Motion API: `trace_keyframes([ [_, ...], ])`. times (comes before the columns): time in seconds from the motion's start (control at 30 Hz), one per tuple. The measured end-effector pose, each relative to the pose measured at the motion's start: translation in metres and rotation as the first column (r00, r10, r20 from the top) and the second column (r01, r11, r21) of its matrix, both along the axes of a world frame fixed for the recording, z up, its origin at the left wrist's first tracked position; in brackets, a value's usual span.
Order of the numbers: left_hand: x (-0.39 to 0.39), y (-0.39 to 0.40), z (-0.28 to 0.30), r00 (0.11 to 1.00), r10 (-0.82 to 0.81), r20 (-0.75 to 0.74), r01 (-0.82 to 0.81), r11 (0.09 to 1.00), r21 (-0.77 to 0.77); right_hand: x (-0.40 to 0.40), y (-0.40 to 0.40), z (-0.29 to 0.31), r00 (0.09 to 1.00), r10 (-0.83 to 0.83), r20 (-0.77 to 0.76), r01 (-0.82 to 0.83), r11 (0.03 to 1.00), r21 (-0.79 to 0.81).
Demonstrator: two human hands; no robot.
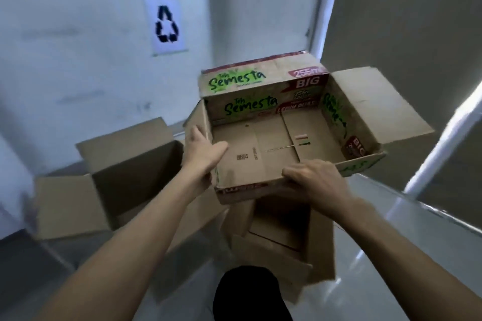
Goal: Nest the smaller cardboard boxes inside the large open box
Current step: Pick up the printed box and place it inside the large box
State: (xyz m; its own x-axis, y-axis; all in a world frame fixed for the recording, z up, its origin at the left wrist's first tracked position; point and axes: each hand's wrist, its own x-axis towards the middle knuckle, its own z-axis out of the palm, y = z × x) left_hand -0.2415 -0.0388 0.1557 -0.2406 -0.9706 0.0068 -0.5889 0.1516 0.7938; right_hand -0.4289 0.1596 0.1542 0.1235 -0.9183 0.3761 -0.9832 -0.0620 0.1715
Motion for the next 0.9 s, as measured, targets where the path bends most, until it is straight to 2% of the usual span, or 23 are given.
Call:
trace_keyframes([
  [0.03,0.020,-0.013,-0.005,0.994,0.077,-0.073,-0.072,0.995,0.071,0.009,-0.019,-0.003,0.999,0.044,-0.021,-0.044,0.999,-0.003],
  [0.1,0.059,-0.032,-0.016,0.974,0.187,-0.129,-0.165,0.972,0.166,0.024,-0.052,-0.010,0.993,0.111,-0.042,-0.110,0.994,0.008],
  [0.2,0.115,-0.051,-0.030,0.933,0.310,-0.181,-0.266,0.935,0.234,0.051,-0.103,-0.025,0.979,0.200,-0.026,-0.199,0.979,0.047],
  [0.3,0.150,-0.058,-0.033,0.856,0.396,-0.331,-0.311,0.908,0.282,0.069,-0.144,-0.037,0.962,0.274,0.013,-0.274,0.959,0.066],
  [0.4,0.184,-0.059,-0.026,0.704,0.597,-0.385,-0.546,0.801,0.244,0.084,-0.182,-0.044,0.933,0.356,0.055,-0.359,0.929,0.086],
  [0.47,0.214,-0.059,-0.021,0.587,0.731,-0.348,-0.747,0.655,0.113,0.096,-0.208,-0.049,0.911,0.408,0.063,-0.413,0.905,0.104],
  [0.5,0.227,-0.061,-0.017,0.558,0.755,-0.343,-0.794,0.606,0.044,0.101,-0.220,-0.051,0.899,0.433,0.062,-0.437,0.892,0.110],
  [0.57,0.249,-0.063,-0.011,0.559,0.746,-0.363,-0.806,0.592,-0.025,0.111,-0.239,-0.058,0.881,0.468,0.070,-0.473,0.870,0.139],
  [0.7,0.261,-0.069,0.000,0.617,0.614,-0.492,-0.703,0.711,0.006,0.123,-0.276,-0.076,0.857,0.510,0.078,-0.514,0.835,0.196],
  [0.8,0.249,-0.079,-0.004,0.745,0.535,-0.399,-0.601,0.798,-0.051,0.131,-0.300,-0.087,0.838,0.537,0.095,-0.544,0.808,0.227],
  [0.83,0.245,-0.084,-0.006,0.762,0.537,-0.362,-0.602,0.793,-0.089,0.134,-0.308,-0.090,0.835,0.540,0.105,-0.548,0.801,0.240],
  [0.9,0.240,-0.097,-0.004,0.715,0.575,-0.397,-0.655,0.750,-0.092,0.135,-0.324,-0.095,0.836,0.537,0.114,-0.548,0.804,0.231],
])
